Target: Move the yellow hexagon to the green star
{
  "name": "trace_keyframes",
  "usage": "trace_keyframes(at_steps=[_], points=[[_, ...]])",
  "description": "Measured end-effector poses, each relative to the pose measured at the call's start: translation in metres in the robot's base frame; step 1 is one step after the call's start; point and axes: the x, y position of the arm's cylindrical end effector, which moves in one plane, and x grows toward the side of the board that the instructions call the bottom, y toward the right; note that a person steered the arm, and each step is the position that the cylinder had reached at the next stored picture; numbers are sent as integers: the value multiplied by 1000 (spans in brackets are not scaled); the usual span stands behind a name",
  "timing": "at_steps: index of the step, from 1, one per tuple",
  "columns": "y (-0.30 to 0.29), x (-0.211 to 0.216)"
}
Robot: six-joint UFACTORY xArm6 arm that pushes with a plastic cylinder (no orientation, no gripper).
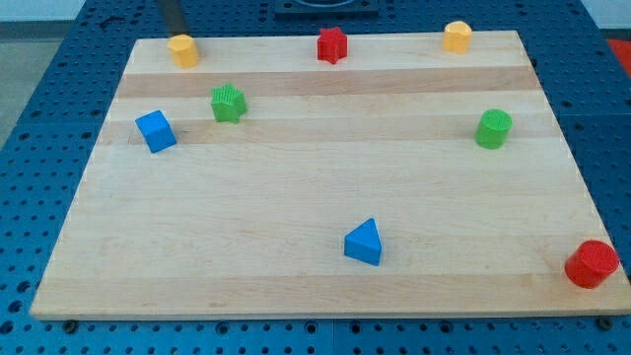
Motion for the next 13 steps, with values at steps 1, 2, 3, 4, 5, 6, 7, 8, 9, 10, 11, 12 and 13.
trace_keyframes(at_steps=[1, 2, 3, 4, 5, 6, 7, 8, 9, 10, 11, 12, 13], points=[[71, 2], [101, 5], [100, 0], [87, 1], [33, 1], [-9, 1], [-8, 15], [33, 37], [44, 37], [31, 1], [16, 1], [-19, 5], [-46, 15]])
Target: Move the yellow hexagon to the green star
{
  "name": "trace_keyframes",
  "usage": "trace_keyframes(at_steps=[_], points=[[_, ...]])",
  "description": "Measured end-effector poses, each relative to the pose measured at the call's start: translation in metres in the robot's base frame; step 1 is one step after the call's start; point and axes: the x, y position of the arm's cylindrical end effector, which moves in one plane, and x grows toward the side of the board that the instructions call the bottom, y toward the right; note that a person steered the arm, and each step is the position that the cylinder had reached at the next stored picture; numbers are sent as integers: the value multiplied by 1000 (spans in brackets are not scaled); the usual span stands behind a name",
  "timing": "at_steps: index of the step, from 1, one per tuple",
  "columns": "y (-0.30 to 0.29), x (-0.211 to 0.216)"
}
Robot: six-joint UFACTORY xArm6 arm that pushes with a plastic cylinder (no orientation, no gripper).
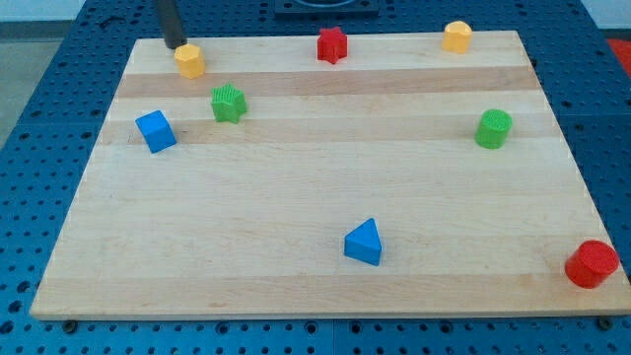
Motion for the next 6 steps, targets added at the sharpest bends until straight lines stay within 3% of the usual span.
trace_keyframes(at_steps=[1, 2, 4, 6], points=[[-12, 36], [-14, 40], [33, 40], [19, 25]])
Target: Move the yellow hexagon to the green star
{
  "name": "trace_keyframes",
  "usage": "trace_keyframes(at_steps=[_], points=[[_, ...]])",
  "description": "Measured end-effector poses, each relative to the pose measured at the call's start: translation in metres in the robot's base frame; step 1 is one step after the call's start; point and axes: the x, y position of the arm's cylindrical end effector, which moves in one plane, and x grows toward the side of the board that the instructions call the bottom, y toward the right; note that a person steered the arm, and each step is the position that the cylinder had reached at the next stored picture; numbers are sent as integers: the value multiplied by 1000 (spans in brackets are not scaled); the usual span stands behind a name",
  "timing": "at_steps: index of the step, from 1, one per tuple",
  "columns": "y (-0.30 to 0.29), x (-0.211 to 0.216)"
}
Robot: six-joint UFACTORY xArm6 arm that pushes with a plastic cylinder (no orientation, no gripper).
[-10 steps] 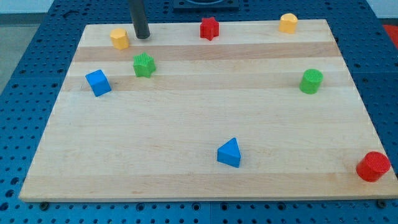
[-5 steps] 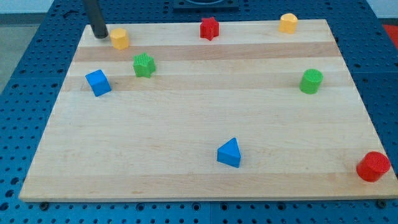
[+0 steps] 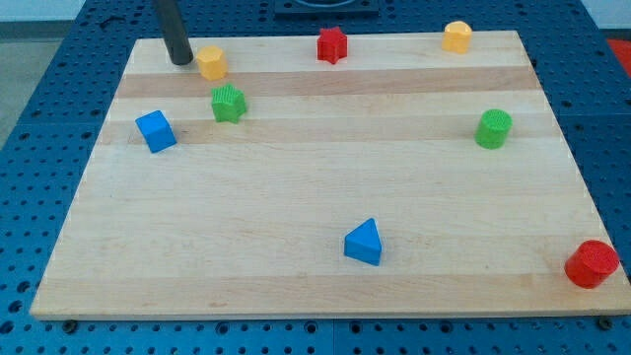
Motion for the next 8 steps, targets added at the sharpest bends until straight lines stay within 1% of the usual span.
trace_keyframes(at_steps=[1, 3, 4, 5, 6, 7, 8], points=[[8, -11], [78, 5], [74, 1], [54, -2], [48, 5], [52, 21], [80, 28]])
